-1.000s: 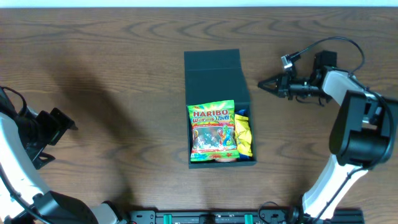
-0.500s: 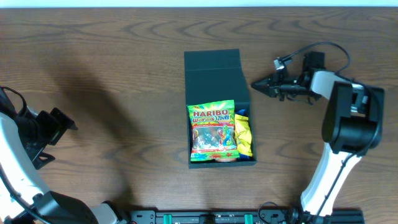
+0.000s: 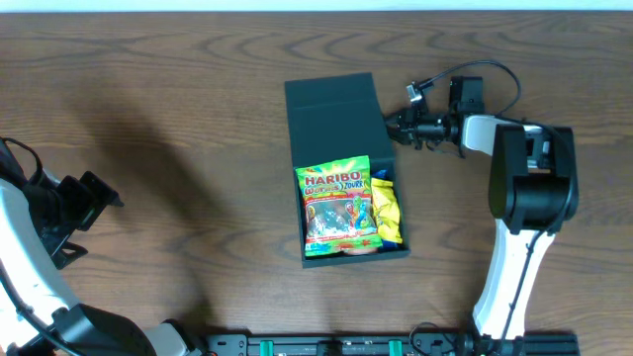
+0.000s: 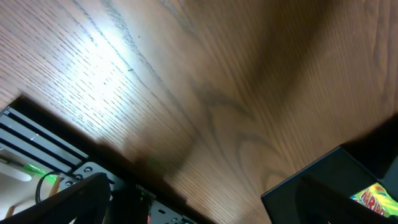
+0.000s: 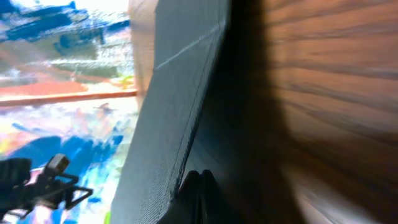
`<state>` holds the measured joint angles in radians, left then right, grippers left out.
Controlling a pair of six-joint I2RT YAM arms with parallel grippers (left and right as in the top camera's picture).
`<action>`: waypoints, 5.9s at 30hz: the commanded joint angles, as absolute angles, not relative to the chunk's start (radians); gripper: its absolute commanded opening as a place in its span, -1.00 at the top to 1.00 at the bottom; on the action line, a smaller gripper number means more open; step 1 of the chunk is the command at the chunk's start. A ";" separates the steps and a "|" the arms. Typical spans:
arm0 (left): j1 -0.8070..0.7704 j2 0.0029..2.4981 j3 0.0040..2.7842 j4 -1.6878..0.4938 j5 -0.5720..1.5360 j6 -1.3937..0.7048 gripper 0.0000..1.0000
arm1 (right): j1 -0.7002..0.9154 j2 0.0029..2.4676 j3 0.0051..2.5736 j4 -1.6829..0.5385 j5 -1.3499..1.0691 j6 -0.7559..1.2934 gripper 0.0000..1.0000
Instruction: Pack container
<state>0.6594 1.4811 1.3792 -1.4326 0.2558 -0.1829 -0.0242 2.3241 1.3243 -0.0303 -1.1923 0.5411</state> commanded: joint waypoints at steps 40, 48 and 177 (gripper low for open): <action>0.663 1.478 1.390 -1.435 0.252 -0.183 -0.90 | 0.027 1.434 1.326 0.485 -1.560 0.847 0.95; 0.663 1.478 1.390 -1.436 0.252 -0.183 -0.90 | 0.028 1.341 1.168 0.475 -1.560 0.682 0.96; 0.663 1.477 1.390 -1.435 0.252 -0.183 -0.90 | 0.626 1.491 1.216 -0.439 -0.342 0.121 0.92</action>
<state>0.6594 1.4811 1.3792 -1.4326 0.2554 -0.1829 0.6289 1.4250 1.0912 -0.3691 -0.2619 0.2832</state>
